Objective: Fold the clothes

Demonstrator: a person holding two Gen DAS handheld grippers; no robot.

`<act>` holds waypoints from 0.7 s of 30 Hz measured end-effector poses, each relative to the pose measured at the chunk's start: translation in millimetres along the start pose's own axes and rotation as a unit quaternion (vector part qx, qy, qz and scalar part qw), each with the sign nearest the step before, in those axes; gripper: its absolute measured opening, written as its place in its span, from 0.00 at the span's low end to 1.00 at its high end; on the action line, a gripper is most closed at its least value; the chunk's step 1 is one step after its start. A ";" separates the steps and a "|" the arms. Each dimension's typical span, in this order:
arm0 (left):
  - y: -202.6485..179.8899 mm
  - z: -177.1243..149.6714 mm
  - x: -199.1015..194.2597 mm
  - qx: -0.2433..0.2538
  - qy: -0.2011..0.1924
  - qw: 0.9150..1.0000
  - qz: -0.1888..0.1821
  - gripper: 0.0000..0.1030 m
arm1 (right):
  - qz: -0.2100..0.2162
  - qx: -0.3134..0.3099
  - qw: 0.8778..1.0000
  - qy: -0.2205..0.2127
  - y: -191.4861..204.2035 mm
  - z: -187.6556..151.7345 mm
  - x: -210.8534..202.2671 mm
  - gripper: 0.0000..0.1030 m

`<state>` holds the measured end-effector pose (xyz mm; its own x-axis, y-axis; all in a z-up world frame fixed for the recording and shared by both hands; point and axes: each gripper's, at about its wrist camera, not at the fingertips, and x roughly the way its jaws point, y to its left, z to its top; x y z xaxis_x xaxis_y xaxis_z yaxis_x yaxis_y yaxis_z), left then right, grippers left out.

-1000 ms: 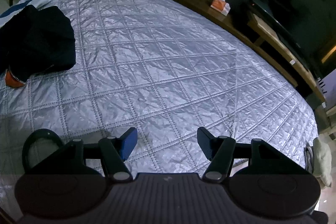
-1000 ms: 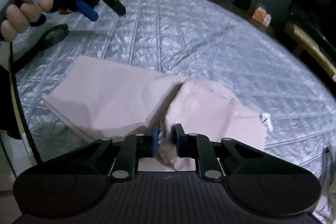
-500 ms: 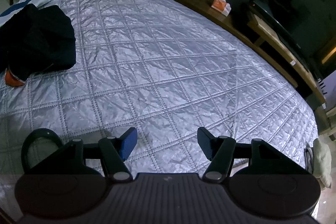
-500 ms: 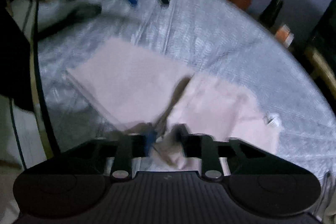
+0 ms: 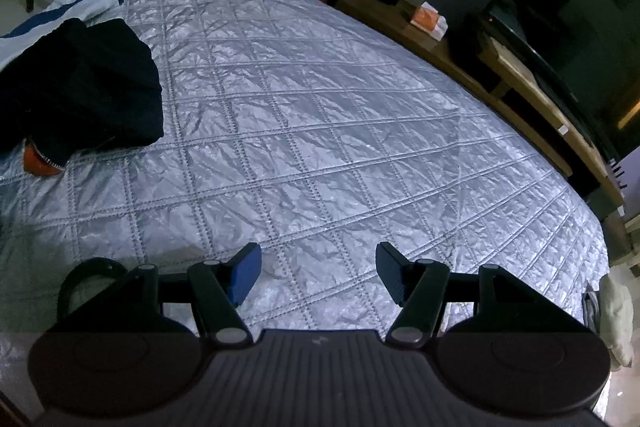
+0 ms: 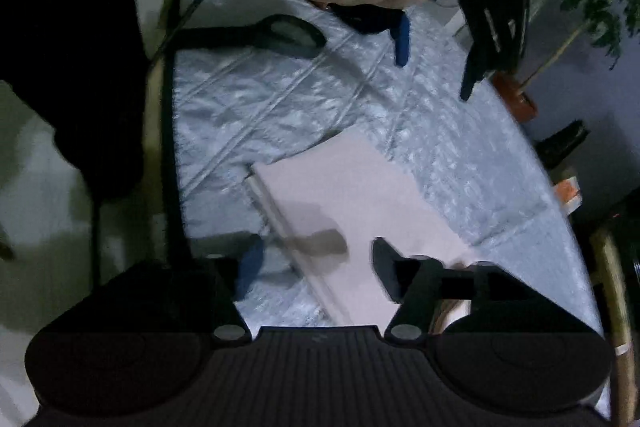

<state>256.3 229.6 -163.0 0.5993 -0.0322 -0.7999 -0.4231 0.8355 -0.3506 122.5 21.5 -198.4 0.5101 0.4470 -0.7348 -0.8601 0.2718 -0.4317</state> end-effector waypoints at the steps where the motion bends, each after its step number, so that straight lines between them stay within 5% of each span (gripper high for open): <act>1: -0.2 0.2 -0.3 0.000 0.000 1.000 -0.001 0.58 | -0.004 -0.010 1.000 0.001 5.6 2.6 3.7 0.76; 4: -0.8 0.2 -1.2 0.000 -0.001 1.000 -0.003 0.58 | -0.017 -0.039 0.999 0.002 19.7 11.2 12.8 0.68; 6: -0.3 0.4 -1.5 0.000 -0.001 1.000 -0.003 0.58 | -0.023 -0.056 0.998 0.000 27.5 16.6 16.5 0.37; 9: 2.3 1.2 -1.9 -0.006 -0.002 1.000 -0.002 0.58 | -0.022 -0.076 0.997 -0.003 42.8 17.6 17.0 0.12; 13: 3.3 3.5 -3.5 -0.008 -0.006 1.000 -0.003 0.58 | -0.019 -0.036 0.999 -0.020 36.4 20.6 11.3 0.09; 18: 0.6 7.1 -3.8 -0.017 -0.011 1.000 -0.006 0.58 | -0.033 0.158 0.985 -0.056 -35.3 20.3 -15.1 0.06; 21: -5.4 6.4 -3.8 -0.013 -0.012 1.000 -0.012 0.59 | -0.053 0.320 0.941 -0.097 -91.0 -2.5 -44.6 0.06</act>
